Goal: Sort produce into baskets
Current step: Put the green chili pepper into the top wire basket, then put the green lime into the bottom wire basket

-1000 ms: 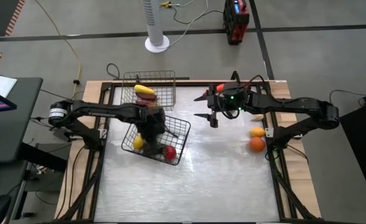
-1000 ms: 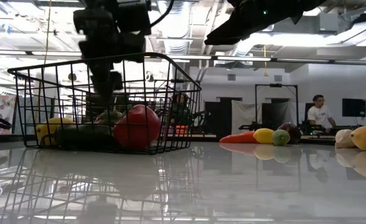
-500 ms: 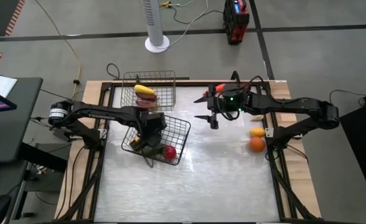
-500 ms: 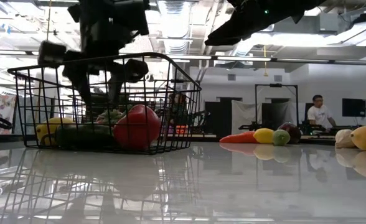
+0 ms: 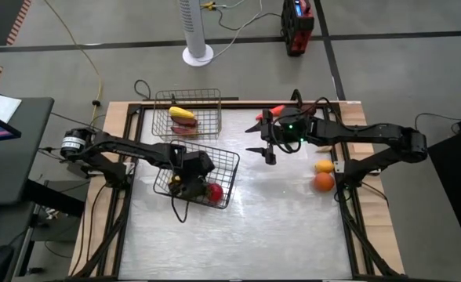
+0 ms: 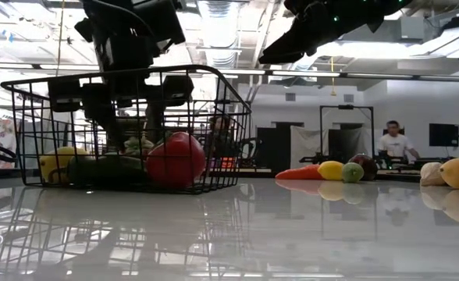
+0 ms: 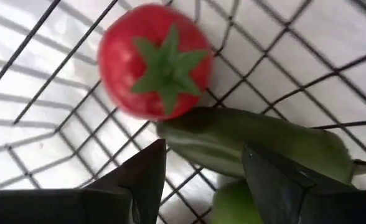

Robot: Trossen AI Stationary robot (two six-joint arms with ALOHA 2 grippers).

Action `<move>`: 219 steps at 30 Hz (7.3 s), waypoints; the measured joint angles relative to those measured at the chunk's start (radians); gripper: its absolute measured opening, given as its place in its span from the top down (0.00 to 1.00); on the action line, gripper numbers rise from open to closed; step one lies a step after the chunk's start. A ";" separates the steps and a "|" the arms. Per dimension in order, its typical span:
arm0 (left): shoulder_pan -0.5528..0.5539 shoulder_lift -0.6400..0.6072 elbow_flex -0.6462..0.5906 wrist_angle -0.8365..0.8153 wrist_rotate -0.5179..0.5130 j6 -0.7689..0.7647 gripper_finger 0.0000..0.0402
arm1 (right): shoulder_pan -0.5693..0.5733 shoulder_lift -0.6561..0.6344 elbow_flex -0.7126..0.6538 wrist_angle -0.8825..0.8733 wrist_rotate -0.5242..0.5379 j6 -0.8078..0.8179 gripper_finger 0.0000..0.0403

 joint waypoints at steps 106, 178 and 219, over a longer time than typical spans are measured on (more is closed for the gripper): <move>0.235 -0.434 -0.091 0.188 -0.505 0.601 0.93 | -0.099 -0.001 0.001 0.078 -0.002 0.009 0.19; -0.256 -0.499 -0.161 0.879 -0.803 -0.892 0.37 | -0.365 0.110 -0.244 -0.372 0.435 0.661 0.06; -0.286 -0.604 -0.245 0.568 -0.843 -0.904 0.37 | 0.038 0.130 -0.050 -0.291 0.318 0.592 0.42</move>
